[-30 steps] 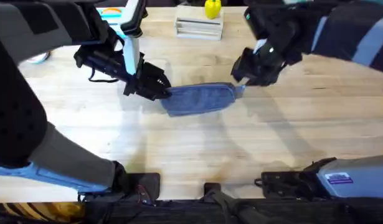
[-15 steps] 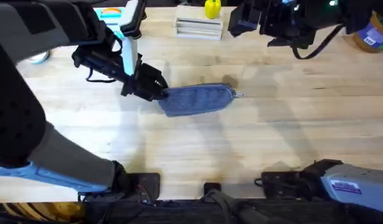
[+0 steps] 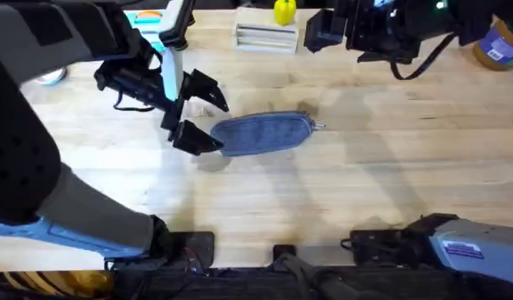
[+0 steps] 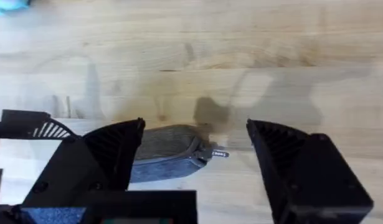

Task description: Unzip the bag, pick up the pens from the table one at a time and place them inside, then zip the bag closed.

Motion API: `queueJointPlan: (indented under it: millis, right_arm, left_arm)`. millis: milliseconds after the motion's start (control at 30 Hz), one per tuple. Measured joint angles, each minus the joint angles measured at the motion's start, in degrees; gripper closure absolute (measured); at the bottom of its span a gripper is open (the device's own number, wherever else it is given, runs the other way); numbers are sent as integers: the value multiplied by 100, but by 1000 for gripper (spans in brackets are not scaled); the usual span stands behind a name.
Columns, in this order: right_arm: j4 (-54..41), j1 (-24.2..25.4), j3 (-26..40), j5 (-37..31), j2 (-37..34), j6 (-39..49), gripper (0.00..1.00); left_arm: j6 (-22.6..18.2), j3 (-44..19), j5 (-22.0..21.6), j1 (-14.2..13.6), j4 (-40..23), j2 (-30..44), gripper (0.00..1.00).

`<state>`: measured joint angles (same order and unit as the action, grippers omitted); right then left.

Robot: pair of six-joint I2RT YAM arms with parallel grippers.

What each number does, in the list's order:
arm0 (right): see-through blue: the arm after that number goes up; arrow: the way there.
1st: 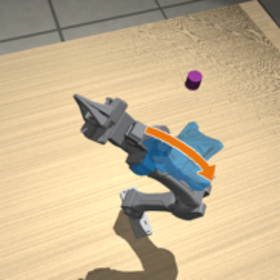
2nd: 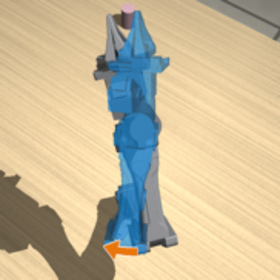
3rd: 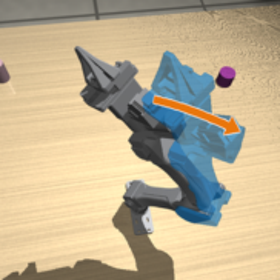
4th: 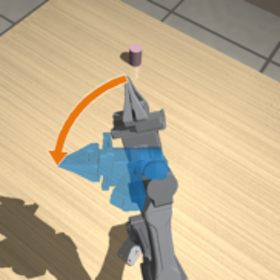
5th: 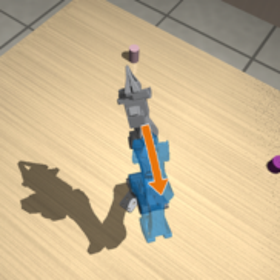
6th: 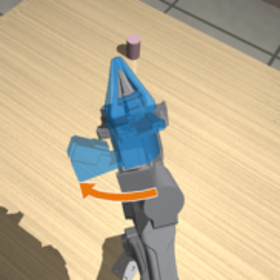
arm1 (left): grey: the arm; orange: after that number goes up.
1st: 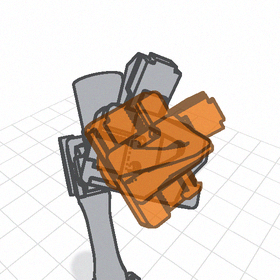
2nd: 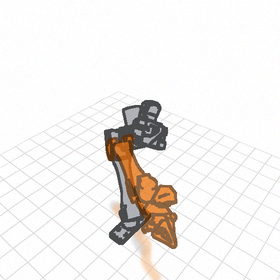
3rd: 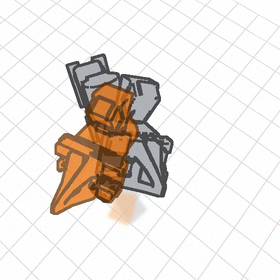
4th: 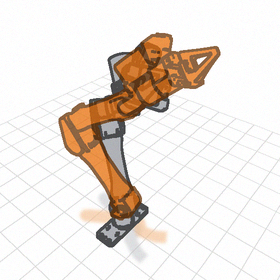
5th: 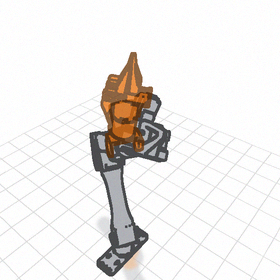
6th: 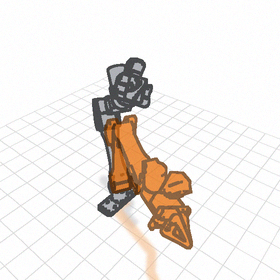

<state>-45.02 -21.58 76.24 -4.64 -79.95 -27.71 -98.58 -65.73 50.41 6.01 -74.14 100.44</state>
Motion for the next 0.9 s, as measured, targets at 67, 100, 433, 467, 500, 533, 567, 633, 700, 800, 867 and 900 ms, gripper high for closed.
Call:
queueJointPlan:
  millis: [67, 100, 433, 467, 500, 533, 567, 633, 700, 800, 867, 900]
  right_arm:
    - [-1, 0, -1, 0, 1, 185, 4]
    - [0, 0, 0, 0, 7, 276, 4]
    - [0, 0, -1, 0, 332, 787, 5]
    - [0, 0, -2, 0, 355, 805, 5]
    - [0, 0, 0, 0, 385, 810, 5]
    - [0, 0, -2, 0, 409, 819, 5]
    - [0, 0, -2, 0, 442, 827, 5]
    - [0, 0, -1, 0, 522, 833, 5]
    - [-2, 0, -2, 0, 604, 849, 4]
    - [-9, 0, -1, 0, 725, 850, 4]
    - [-13, 0, -2, 0, 795, 851, 4]
    - [-20, 0, 0, 0, 835, 851, 4]
  left_arm:
    - [0, -77, 11, 66, -195, 0, 6]
    - [0, -141, 19, 104, -272, -4, 6]
    - [2, -1084, 20, 637, -1227, -1041, 6]
    - [7, -1116, -35, 670, -1303, -1180, 5]
    - [41, -1133, -109, 692, -1367, -1348, 5]
    - [103, -1137, -200, 700, -1395, -1512, 5]
    - [190, -1137, -286, 700, -1417, -1646, 5]
    - [496, -1137, -538, 700, -1415, -1992, 5]
    - [884, -1137, -757, 700, -1379, -2295, 6]
    - [1721, -1228, -1128, 700, -1273, -2737, 6]
    - [2309, -1368, -1373, 700, -1185, -2960, 8]
    - [2652, -1464, -1505, 700, -1124, -3070, 7]
